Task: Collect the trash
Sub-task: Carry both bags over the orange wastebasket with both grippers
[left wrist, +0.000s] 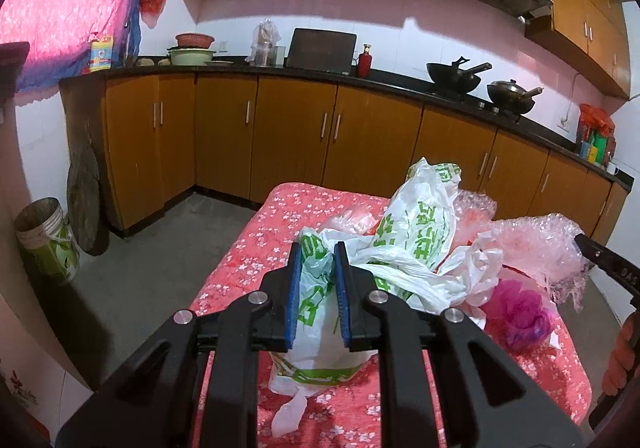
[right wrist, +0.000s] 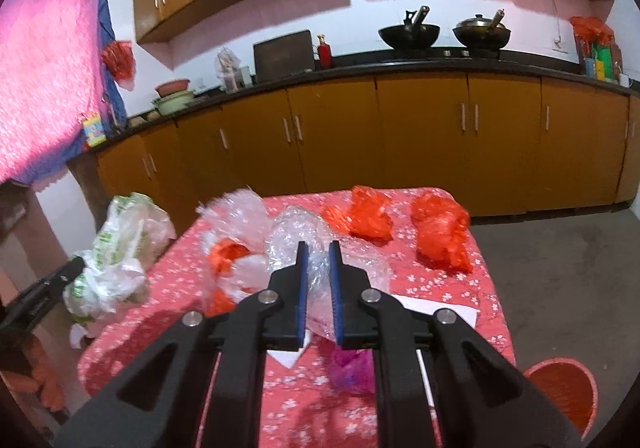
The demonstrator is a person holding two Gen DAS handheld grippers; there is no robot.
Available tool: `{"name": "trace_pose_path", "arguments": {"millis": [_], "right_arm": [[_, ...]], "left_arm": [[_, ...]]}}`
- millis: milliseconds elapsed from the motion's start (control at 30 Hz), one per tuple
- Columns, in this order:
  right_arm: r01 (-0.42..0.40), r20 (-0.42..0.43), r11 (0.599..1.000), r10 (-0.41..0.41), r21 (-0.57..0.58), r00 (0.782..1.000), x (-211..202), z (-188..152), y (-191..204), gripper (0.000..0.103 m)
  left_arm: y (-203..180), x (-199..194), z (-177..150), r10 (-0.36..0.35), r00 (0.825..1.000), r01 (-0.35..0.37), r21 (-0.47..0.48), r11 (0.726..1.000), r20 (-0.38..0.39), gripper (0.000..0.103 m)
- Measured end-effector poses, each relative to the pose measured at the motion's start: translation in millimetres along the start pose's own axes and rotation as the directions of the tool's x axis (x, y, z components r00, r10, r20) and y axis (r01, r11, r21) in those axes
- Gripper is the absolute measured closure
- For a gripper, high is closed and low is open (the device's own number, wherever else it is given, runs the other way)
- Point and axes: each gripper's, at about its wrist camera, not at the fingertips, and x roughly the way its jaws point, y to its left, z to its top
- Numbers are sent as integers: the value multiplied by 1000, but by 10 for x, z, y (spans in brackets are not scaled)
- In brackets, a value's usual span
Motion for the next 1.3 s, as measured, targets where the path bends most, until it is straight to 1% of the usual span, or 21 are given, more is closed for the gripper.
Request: {"name": "trace_pose_path", "arguments": {"millis": [100,200,300,433,500,600,733,800,867,900,967,1000,1067,1167,1233,1300], "right_arm": [[-5,50,1000,3,25,999,-201,77,-86,92],[27,102,998,-32,51,994,-393,148,-231,92],[82,154,992,-97,100,983,-619,250,-504,92],[159,192,979,-182,127,964,-839,308,-771,92],[190,196,972,-216,140,957,-920,302,-907,92],[237,188,958,-266,163,945,-1040,238,-1129,92],[304,158,932,-336,195,929,-1215,36,-1483,92],[339,141,916,-372,213,918,-1310,-73,-1668,92],[374,118,898,-408,233,905,-1410,-207,-1862,92],[395,101,886,-428,244,898,-1464,-296,-1980,92],[432,70,864,-462,259,884,-1545,-445,-2157,92],[451,52,852,-480,266,876,-1586,-521,-2254,92],[490,2,822,-512,291,859,-1677,-735,-2486,92],[528,-66,787,-538,320,841,-1766,-1002,-2730,92],[546,-106,772,-544,325,832,-1795,-1156,-2845,92],[562,-144,759,-547,331,824,-1815,-1336,-2970,92]], "left_arm": [[-36,-14,9,-5,1000,5,4,1000,7,87],[-92,-28,20,-16,1000,16,13,1000,16,87],[-132,-35,41,-36,999,35,7,999,19,87],[-257,-25,71,-62,998,62,10,998,18,87],[-351,-18,92,-83,996,83,20,996,15,87],[-611,-39,110,-127,992,126,56,990,19,87],[-1040,-75,72,-203,979,202,110,973,4,87],[-1273,-93,24,-244,970,243,130,961,-12,87],[-1585,-108,-60,-301,953,304,143,942,-43,87],[-1695,-108,-99,-318,946,323,149,935,-55,87],[-2050,-113,-250,-369,924,381,167,910,-96,87],[-2138,-121,-308,-382,918,396,170,902,-109,87],[-2483,-107,-505,-419,892,446,182,876,-169,87],[-2899,-76,-771,-447,860,496,198,845,-247,87],[-3195,-27,-978,-452,838,523,218,824,-305,87],[-3415,37,-1153,-441,825,535,237,811,-352,87]]}}
